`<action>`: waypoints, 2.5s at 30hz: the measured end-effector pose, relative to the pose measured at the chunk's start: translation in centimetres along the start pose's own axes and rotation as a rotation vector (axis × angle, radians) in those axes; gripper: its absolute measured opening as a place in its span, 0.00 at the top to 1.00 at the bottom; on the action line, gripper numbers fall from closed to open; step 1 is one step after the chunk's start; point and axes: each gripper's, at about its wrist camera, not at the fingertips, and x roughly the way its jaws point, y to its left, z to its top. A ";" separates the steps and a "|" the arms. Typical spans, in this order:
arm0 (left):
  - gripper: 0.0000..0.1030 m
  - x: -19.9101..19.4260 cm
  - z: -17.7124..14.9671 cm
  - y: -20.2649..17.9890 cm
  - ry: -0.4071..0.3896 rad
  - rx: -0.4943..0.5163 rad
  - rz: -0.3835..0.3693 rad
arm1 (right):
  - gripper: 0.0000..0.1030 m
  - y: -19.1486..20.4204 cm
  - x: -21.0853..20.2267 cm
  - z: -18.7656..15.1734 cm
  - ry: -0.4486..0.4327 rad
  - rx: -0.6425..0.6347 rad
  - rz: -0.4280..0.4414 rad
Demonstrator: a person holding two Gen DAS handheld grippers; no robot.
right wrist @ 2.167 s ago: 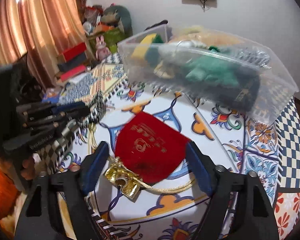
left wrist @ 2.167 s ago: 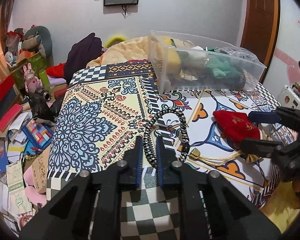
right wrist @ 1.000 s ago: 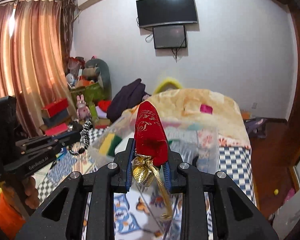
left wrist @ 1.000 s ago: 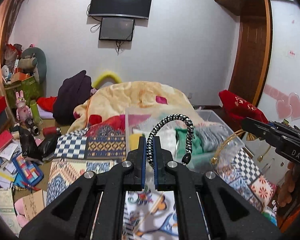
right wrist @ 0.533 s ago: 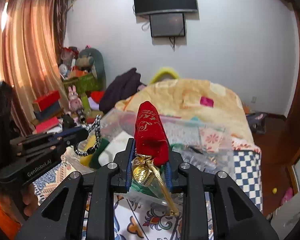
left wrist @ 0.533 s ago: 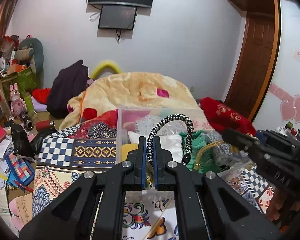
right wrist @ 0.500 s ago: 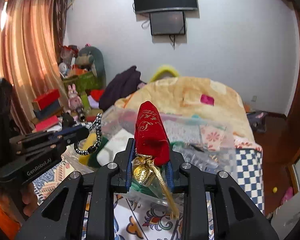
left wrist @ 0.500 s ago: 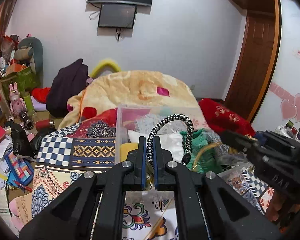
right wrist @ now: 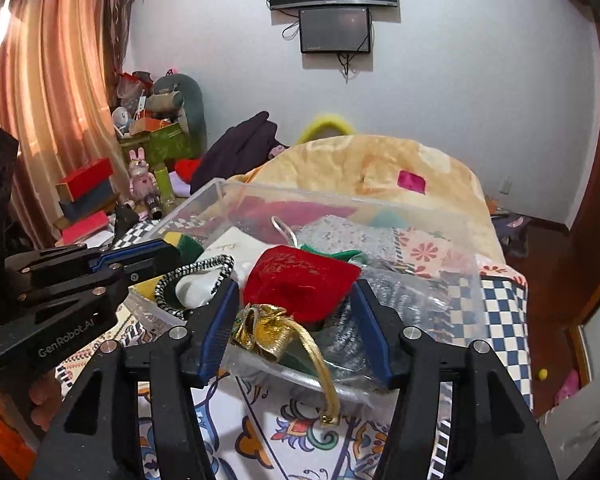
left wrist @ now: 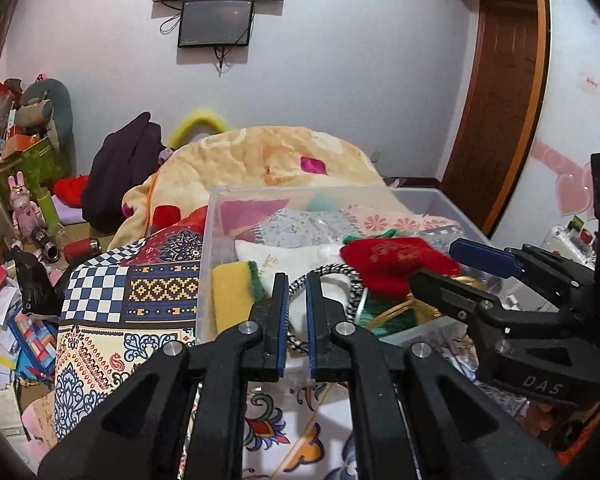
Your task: Organize soft objects
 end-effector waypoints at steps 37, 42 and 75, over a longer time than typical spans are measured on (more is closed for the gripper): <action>0.09 -19.7 1.9 -4.4 -0.438 0.068 0.002 | 0.00 1.5 -16.6 1.6 -0.425 -0.024 -0.005; 0.02 -19.9 1.7 -4.7 -0.450 0.067 0.014 | 0.00 1.4 -16.8 1.3 -0.424 -0.018 -0.001; 0.00 -20.0 1.2 -5.0 -0.435 0.072 0.017 | 0.00 0.9 -17.4 1.1 -0.430 0.000 -0.001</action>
